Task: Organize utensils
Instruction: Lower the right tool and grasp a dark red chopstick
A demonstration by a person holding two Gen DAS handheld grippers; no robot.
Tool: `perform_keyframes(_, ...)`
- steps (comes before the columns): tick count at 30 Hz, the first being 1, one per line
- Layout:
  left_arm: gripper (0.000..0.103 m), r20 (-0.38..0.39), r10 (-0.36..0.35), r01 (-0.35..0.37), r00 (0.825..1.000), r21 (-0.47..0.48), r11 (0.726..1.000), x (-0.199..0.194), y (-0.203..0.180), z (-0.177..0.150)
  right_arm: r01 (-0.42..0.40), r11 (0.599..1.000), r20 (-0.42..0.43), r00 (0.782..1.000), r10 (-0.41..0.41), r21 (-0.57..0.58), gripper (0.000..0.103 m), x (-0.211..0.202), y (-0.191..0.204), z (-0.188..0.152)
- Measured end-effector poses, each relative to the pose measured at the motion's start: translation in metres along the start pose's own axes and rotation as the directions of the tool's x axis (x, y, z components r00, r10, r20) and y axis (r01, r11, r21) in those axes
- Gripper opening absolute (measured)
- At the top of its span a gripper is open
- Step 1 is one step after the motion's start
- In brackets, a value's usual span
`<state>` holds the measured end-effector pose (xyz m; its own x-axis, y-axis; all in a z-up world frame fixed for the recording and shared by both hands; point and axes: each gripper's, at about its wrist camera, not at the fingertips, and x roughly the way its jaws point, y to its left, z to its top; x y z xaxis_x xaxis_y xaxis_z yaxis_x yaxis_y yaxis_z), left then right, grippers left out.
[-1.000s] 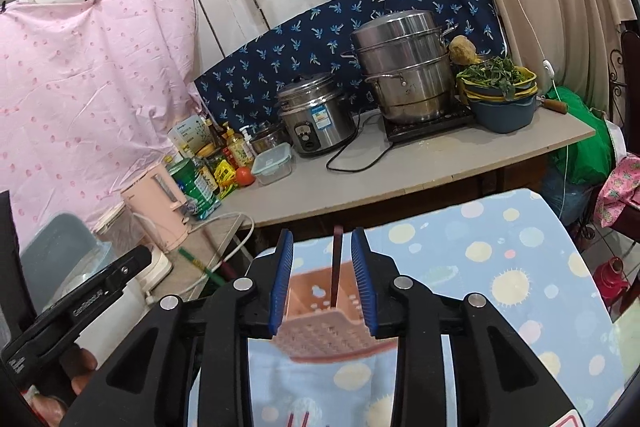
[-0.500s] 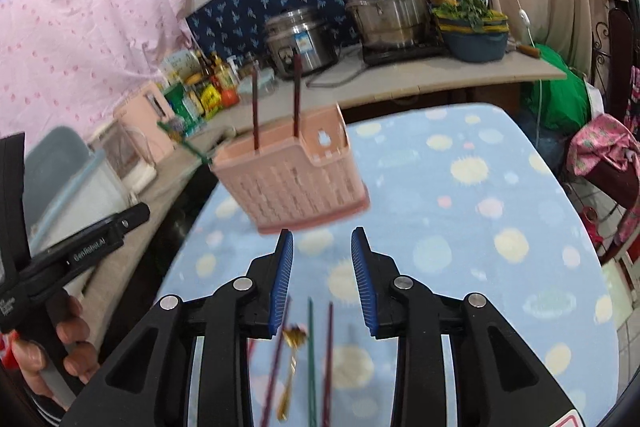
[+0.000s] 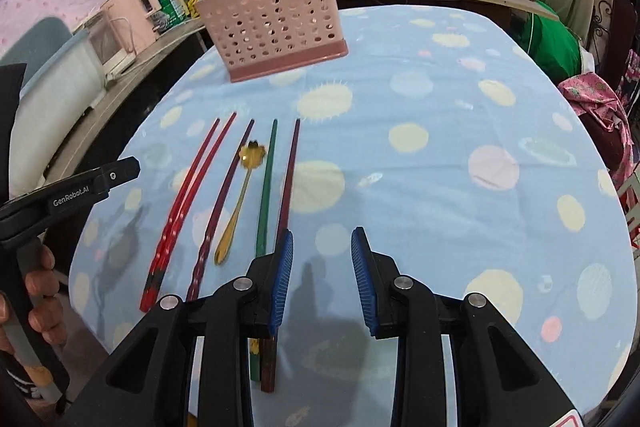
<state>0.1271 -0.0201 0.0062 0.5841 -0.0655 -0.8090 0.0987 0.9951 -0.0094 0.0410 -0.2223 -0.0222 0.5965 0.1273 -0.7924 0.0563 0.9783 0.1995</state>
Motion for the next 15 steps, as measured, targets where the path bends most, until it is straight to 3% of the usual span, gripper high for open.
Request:
perform_keyframes(8,0.048,-0.066,-0.004,0.004,0.998,0.001,1.000,0.009,0.006,-0.038,-0.006,1.000,-0.036,0.999,0.005,-0.026,0.030,0.002,0.011,-0.024)
perform_keyframes(15,0.048,-0.076,0.000,0.000,0.997,-0.005,1.000,0.008,0.011,-0.051,-0.017,0.999,-0.052,0.999,0.015,-0.042,0.027,0.005,0.017,-0.031)
